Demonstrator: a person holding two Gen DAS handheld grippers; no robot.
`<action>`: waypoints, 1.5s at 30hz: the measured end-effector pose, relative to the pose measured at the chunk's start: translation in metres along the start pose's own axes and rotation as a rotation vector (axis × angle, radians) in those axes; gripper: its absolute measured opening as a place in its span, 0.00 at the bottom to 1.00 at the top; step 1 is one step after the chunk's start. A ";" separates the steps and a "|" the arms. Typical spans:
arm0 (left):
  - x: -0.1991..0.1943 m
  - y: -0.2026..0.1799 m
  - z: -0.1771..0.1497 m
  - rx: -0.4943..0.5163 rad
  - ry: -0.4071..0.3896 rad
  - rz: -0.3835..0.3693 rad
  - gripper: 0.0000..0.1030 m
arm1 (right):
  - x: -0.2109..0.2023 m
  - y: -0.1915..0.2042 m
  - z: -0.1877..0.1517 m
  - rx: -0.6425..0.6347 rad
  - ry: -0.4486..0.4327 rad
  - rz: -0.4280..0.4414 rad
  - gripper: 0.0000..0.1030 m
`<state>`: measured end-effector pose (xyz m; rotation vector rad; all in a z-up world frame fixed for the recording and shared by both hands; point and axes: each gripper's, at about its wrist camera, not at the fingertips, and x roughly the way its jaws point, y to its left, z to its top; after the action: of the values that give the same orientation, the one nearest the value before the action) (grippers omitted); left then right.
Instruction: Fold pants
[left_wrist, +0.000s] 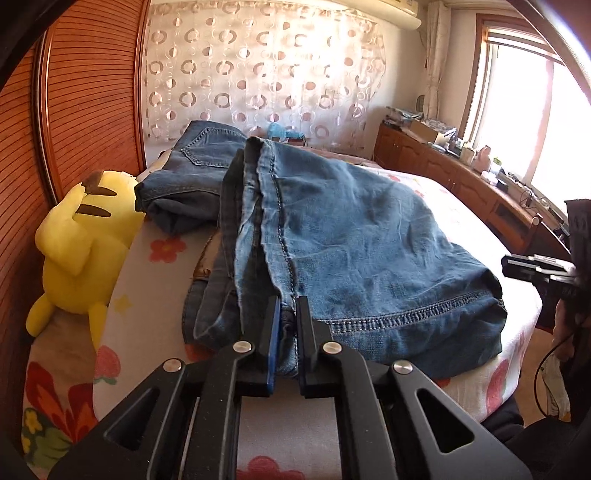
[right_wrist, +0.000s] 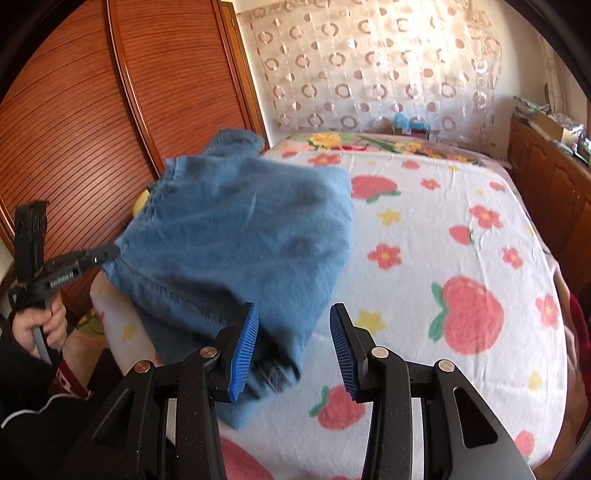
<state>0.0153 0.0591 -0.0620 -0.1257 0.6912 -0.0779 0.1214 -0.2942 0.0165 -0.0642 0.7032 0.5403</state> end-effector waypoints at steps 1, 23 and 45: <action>0.001 -0.001 0.000 0.001 -0.001 0.002 0.15 | 0.003 0.000 0.003 0.000 0.000 -0.009 0.41; 0.022 -0.026 0.005 0.046 0.029 0.008 0.70 | 0.070 0.003 -0.005 0.016 0.058 -0.045 0.55; 0.012 -0.008 -0.001 0.002 0.037 -0.012 0.71 | 0.031 0.042 0.041 -0.032 -0.092 0.059 0.12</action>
<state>0.0233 0.0495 -0.0695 -0.1272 0.7271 -0.0926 0.1450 -0.2342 0.0338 -0.0481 0.6082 0.6074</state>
